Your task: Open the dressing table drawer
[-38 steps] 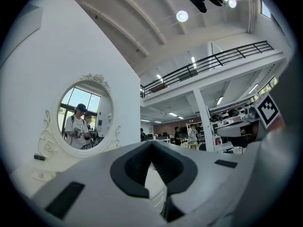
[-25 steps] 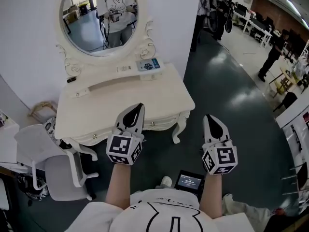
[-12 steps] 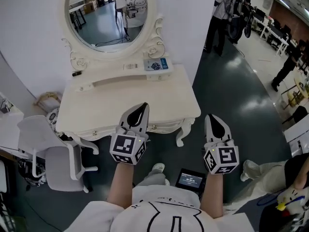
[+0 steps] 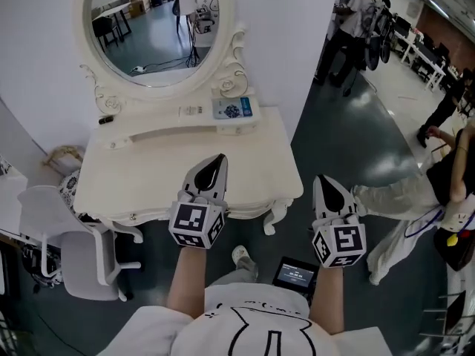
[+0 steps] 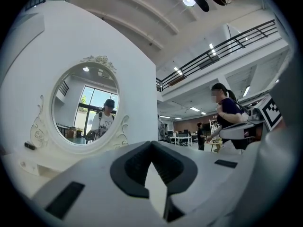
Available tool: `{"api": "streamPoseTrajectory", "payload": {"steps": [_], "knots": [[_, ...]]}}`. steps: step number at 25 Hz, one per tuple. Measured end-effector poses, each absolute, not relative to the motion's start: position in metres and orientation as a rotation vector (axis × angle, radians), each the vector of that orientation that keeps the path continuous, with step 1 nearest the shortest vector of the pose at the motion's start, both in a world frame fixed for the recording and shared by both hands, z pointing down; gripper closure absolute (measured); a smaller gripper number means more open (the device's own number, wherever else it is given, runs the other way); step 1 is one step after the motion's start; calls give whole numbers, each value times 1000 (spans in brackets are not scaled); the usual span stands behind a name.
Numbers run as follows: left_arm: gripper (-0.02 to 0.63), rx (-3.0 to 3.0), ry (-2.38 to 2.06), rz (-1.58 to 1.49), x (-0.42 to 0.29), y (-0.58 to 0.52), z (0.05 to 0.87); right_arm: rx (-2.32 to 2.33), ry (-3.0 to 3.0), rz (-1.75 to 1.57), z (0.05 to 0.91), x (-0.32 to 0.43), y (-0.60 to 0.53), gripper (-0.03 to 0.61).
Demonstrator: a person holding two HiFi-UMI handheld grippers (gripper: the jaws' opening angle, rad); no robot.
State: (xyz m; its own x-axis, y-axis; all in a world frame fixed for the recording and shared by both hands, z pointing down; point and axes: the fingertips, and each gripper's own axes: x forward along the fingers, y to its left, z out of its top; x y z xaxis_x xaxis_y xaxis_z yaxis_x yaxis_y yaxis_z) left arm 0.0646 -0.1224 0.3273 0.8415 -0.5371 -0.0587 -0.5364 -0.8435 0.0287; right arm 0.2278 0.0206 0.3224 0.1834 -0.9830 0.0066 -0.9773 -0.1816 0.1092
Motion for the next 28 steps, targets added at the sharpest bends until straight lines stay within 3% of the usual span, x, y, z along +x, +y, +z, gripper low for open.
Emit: {"api": "streamPoseTrajectory", "payload": {"steps": [15, 28], "knots": [[601, 2978, -1010, -29, 143, -226, 344, 2189, -2067, -70, 332, 302, -106, 565], [601, 2900, -1063, 37, 160, -278, 374, 2132, -2101, 18, 357, 324, -171, 565]]}}
